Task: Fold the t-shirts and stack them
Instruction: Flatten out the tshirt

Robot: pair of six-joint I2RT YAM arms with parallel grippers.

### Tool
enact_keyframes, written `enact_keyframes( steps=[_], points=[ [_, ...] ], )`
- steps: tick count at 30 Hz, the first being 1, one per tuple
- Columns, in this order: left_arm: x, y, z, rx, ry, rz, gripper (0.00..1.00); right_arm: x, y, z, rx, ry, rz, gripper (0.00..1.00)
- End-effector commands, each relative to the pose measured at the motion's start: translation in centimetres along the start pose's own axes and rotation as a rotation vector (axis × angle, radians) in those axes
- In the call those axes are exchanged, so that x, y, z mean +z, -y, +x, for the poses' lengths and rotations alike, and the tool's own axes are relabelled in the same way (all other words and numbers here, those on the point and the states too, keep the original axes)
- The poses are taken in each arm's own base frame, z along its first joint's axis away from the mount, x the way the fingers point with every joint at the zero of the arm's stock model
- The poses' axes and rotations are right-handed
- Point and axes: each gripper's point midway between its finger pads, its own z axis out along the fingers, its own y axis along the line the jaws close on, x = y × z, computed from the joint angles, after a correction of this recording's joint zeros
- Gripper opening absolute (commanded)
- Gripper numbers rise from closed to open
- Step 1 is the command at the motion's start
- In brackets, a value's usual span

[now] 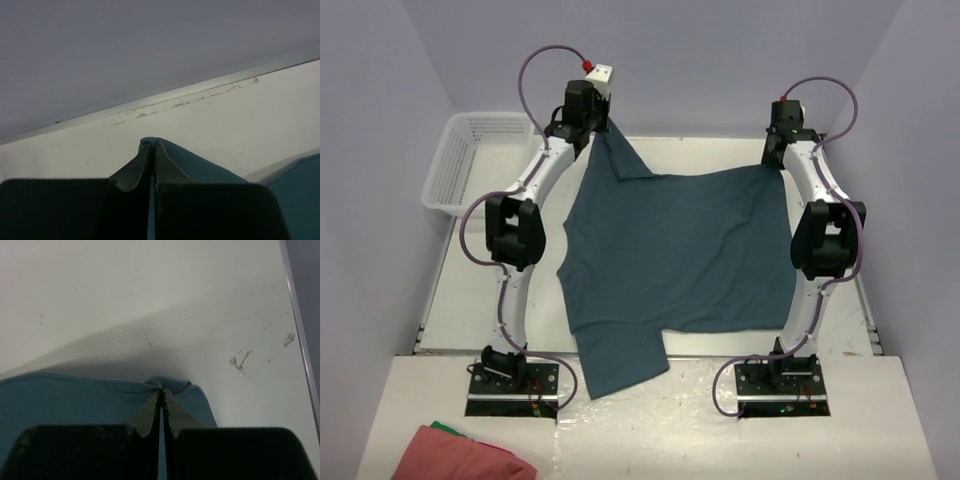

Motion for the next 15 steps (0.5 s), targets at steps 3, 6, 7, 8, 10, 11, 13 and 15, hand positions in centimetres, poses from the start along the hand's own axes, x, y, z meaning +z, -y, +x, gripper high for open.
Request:
enact_keyframes(
  steps=[3,6,7,8,10,11,13,15],
  points=[
    [1.7,-1.5,-0.9,0.075,0.013,-0.046,0.0,1.2,1.2,-2.5,0.0,0.036,0.01,0.0],
    [2.5,-1.3,-0.4,0.084,0.006,-0.033,0.0,2.1,1.5,-3.0,-0.004,0.038,0.018,0.0],
    [2.7,-1.3,-0.2,0.086,0.004,-0.029,0.0,2.3,1.7,-3.2,-0.006,0.04,0.02,0.0],
    [2.8,-1.3,0.0,0.086,0.001,-0.028,0.0,2.6,1.8,-3.5,-0.006,0.043,0.021,0.0],
    [2.8,-1.1,0.2,0.081,0.003,-0.021,0.0,2.8,1.9,-3.6,-0.005,0.039,0.015,0.0],
    [2.7,-1.1,0.4,0.08,-0.003,-0.021,0.0,3.1,1.8,-3.6,-0.003,0.036,0.007,0.0],
    [2.6,-0.8,0.6,0.076,-0.006,-0.01,0.0,3.3,1.7,-3.7,-0.001,0.038,0.001,0.0],
    [2.3,-0.5,0.9,0.074,-0.015,-0.004,0.0,3.6,1.8,-3.5,-0.002,0.031,0.008,0.0]
  ],
)
